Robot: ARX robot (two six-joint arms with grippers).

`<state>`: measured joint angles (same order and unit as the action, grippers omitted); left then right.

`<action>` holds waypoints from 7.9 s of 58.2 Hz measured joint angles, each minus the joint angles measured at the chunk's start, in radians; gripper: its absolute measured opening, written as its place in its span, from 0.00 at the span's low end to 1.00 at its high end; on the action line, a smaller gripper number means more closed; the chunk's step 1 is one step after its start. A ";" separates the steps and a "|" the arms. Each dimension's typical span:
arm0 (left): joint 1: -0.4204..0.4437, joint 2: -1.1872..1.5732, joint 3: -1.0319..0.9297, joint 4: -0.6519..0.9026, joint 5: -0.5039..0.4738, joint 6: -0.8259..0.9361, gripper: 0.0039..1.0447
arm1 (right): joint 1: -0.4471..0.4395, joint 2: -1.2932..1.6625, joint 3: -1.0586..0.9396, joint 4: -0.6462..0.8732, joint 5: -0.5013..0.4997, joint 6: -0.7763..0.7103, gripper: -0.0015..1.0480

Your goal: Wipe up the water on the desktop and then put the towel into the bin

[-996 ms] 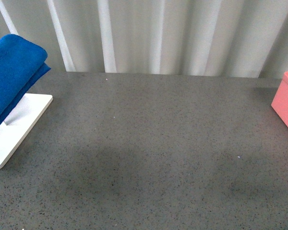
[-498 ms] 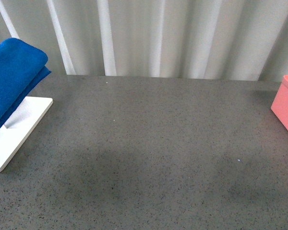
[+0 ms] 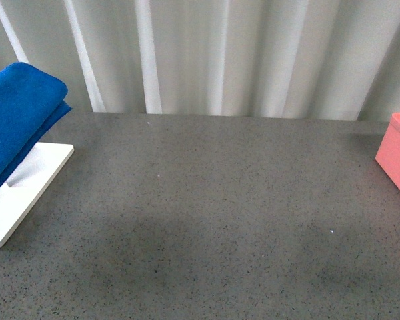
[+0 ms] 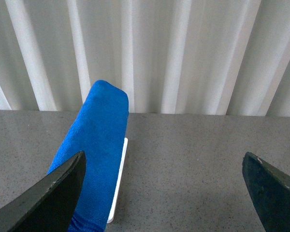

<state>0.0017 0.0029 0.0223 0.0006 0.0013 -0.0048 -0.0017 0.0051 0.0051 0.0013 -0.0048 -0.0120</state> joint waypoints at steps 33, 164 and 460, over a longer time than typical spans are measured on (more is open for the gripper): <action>-0.156 0.785 0.525 -0.046 -0.082 -0.380 0.94 | 0.001 -0.002 0.000 -0.001 0.000 0.000 0.93; 0.061 2.116 1.405 -0.003 -0.267 0.166 0.04 | 0.001 -0.002 0.000 -0.001 0.000 0.000 0.93; 0.044 1.585 0.827 0.425 0.467 -0.451 0.94 | 0.153 1.629 0.641 0.661 -0.431 -0.134 0.04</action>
<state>0.0456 1.5879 0.8497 0.4252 0.4686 -0.4561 0.1513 1.6341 0.6464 0.6621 -0.4362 -0.1455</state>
